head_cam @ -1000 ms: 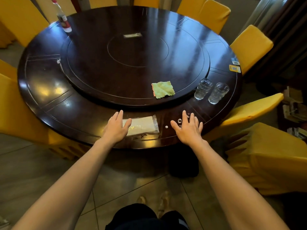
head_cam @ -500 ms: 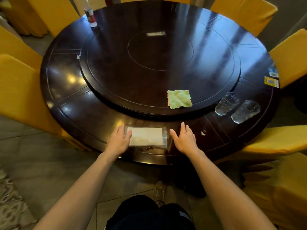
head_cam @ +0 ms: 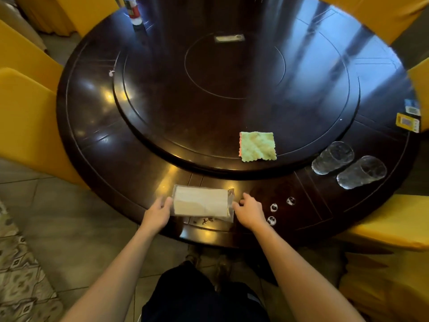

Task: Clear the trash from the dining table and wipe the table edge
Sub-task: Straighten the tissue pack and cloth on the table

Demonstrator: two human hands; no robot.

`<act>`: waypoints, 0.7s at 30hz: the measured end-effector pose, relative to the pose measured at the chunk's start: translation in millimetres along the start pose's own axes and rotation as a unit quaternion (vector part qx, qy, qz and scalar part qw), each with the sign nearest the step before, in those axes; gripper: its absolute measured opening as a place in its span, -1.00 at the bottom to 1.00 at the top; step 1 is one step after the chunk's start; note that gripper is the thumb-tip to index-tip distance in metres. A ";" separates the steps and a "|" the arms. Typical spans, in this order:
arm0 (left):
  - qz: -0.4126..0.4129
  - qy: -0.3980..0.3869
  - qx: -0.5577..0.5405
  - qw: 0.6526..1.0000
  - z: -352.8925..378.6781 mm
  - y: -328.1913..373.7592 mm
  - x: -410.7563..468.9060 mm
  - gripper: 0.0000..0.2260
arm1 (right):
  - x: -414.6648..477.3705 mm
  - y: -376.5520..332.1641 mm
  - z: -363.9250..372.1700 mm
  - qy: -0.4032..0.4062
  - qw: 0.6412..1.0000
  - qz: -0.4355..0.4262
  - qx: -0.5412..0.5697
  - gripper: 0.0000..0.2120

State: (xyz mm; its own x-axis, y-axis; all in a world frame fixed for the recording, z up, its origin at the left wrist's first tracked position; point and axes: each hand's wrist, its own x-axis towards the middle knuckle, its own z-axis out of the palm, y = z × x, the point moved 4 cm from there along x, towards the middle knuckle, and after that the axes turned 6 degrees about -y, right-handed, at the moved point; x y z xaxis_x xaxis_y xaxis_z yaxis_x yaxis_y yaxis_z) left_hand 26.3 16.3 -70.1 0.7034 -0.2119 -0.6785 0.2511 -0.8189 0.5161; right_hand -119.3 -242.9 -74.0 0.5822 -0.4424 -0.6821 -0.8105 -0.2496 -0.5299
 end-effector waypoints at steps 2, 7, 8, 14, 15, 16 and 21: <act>-0.013 -0.003 -0.011 1.000 -0.8 -1.8 7.9 -0.47 | 3.5 -3.1 1.0 -0.006 1.000 0.008 0.006 -0.48; -0.020 -0.033 -0.046 0.998 -4.4 -2.9 23.3 -0.53 | 7.6 -14.5 -1.2 0.009 0.999 0.018 0.027 -0.58; -0.016 -0.041 -0.043 0.998 -4.7 -2.8 25.7 -0.59 | 8.4 -15.0 -1.7 0.013 0.999 0.023 0.034 -0.63; 0.001 -0.056 -0.052 0.997 -5.2 -4.0 31.5 -0.81 | 10.0 -12.2 -1.6 0.008 0.997 0.057 0.049 -0.82; 0.005 -0.057 -0.051 0.997 -5.9 -3.5 31.1 -0.81 | 9.8 -11.0 0.0 0.002 0.997 0.062 0.049 -0.82; 0.008 -0.058 -0.051 0.997 -6.4 -3.2 30.5 -0.81 | 9.5 -9.2 1.9 -0.003 0.997 0.065 0.049 -0.81; 0.012 -0.059 -0.053 0.997 -9.8 -0.3 25.0 -0.90 | 7.3 -0.6 10.1 -0.001 0.996 0.067 0.064 -0.77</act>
State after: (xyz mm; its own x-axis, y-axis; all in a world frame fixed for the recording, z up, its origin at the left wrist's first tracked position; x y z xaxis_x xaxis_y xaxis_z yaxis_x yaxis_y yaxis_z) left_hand 50.3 16.4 -82.1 0.6280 -0.2975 -0.7191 0.3079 -0.7537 0.5807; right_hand -113.9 -237.3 -83.8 0.4694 -0.4634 -0.7517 -0.8663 -0.0766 -0.4937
